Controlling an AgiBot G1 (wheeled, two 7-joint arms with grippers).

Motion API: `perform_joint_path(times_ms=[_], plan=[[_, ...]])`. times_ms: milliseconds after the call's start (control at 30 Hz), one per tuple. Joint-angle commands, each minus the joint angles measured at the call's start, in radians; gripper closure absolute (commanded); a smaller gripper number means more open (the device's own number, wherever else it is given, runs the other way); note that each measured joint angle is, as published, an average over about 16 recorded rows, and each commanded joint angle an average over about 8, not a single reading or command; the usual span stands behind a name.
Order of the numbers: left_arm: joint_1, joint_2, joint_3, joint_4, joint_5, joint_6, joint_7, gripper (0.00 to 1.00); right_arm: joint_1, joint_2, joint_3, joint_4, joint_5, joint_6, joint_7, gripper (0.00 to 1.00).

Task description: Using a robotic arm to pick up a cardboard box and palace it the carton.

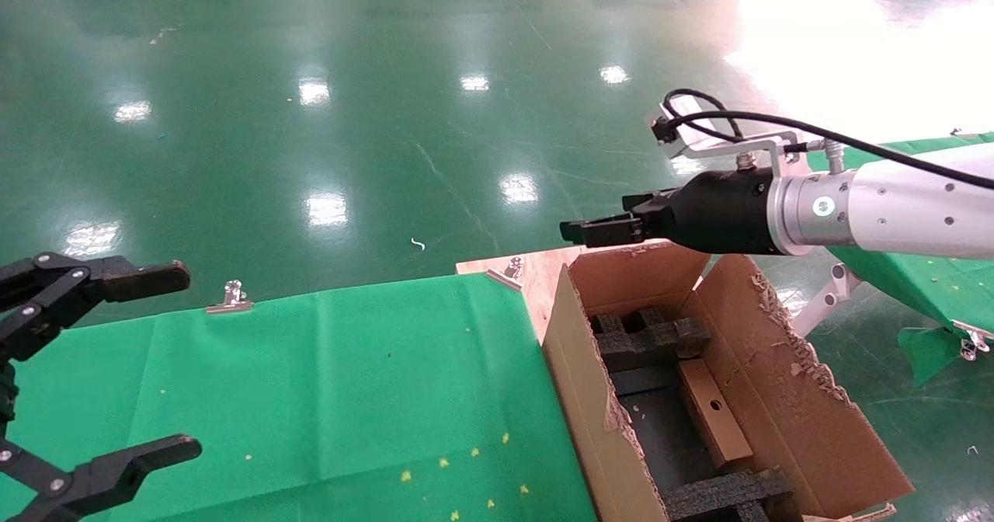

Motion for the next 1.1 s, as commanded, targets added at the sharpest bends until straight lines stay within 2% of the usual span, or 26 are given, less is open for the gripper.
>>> perform_joint_path(times_ms=[33,233,1100], plan=[[0.0,0.0,0.0,0.0,0.0,0.0,0.0,0.0,0.001,0.0,-0.007,-0.002,-0.008,0.004,0.012,0.0],[0.0,0.0,0.0,0.0,0.0,0.0,0.0,0.0,-0.05,-0.01,0.067,-0.006,0.024,-0.043,-0.051,0.0],[0.0,0.0,0.001,0.0,0.0,0.0,0.0,0.0,-0.418,-0.08,0.619,-0.041,0.282,-0.394,-0.538,0.0]])
